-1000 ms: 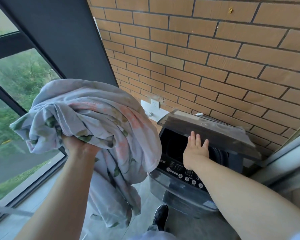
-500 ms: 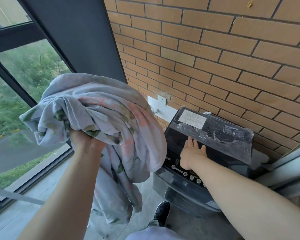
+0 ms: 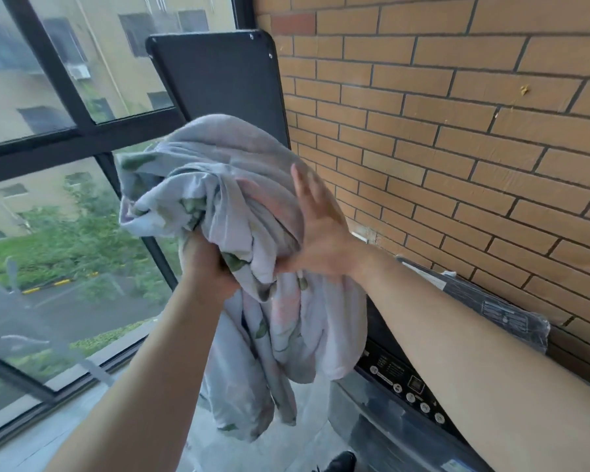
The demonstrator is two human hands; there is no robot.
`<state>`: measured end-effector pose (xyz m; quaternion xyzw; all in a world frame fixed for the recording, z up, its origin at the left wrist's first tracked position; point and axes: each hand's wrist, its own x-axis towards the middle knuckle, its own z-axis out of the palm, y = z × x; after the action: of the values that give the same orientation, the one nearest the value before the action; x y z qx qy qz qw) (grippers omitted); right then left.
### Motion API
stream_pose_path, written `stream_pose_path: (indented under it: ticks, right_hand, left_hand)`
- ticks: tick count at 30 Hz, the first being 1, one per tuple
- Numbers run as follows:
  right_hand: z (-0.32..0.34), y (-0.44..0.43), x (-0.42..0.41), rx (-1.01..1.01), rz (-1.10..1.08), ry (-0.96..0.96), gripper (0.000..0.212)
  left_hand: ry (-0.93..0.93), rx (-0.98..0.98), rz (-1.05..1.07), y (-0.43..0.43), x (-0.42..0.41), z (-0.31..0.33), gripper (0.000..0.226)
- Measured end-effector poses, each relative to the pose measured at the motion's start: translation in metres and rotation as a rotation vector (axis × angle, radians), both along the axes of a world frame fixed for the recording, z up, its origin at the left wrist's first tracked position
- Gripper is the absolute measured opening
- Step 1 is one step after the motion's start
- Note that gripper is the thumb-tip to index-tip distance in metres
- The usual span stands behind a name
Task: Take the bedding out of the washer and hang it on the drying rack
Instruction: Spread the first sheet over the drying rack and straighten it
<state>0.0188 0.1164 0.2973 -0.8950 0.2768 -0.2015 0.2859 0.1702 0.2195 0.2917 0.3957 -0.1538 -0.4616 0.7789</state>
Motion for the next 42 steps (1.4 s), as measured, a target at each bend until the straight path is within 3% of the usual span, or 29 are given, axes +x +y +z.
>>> stream_pose_path:
  ticks: [3,6,9,13,15,17,24,27,29,32,34,38,40,42]
  right_hand:
    - [0.011,0.012,0.02,-0.169,0.012,-0.066,0.165]
    - [0.012,0.01,0.032,-0.144,0.009,-0.346,0.152]
    - [0.008,0.008,0.04,0.049,-0.037,-0.462,0.112]
    - [0.01,0.018,0.054,0.037,-0.198,-0.375,0.006]
    - [0.005,0.022,0.06,0.147,-0.29,-0.396,0.025]
    - [-0.002,0.025,0.067,0.22,-0.357,-0.302,0.025]
    - [-0.016,0.046,0.108,0.18,-0.344,-0.042,0.036]
    - [-0.021,0.045,0.115,0.219,-0.261,0.188,0.029]
    - [-0.02,0.045,0.109,0.307,-0.152,0.327,0.014]
    - [-0.027,0.038,0.098,0.464,-0.118,0.524,0.066]
    - [-0.044,0.024,0.095,0.521,-0.26,0.47,0.08]
    - [-0.065,0.003,0.091,0.558,-0.655,0.293,0.141]
    - [-0.068,-0.001,0.089,0.487,-0.72,0.23,0.152]
    - [-0.075,-0.005,0.091,0.395,-0.594,0.118,0.157]
  left_hand:
    - [-0.074,0.022,-0.06,0.021,0.003,0.029,0.04]
    - [-0.187,-0.019,-0.137,0.035,0.011,0.052,0.044]
    - [-0.305,-0.129,-0.172,0.048,0.017,0.079,0.034]
    - [-0.279,-0.241,-0.155,0.058,0.037,0.111,0.059]
    - [-0.27,-0.343,-0.143,0.064,0.046,0.125,0.058]
    - [-0.277,-0.389,-0.117,0.067,0.054,0.138,0.053]
    - [-0.297,-0.328,-0.088,0.061,0.075,0.144,0.055]
    - [-0.251,-0.362,-0.138,0.058,0.087,0.137,0.041]
    - [-0.196,-0.411,-0.154,0.055,0.093,0.133,0.026]
    - [-0.113,-0.465,-0.152,0.048,0.106,0.128,0.028]
    - [-0.094,-0.485,-0.157,0.041,0.114,0.13,0.033]
    - [-0.091,-0.496,-0.195,0.02,0.119,0.143,0.029]
    - [-0.118,-0.46,-0.197,0.009,0.115,0.143,0.031]
    - [-0.107,-0.436,-0.234,-0.001,0.112,0.139,0.028]
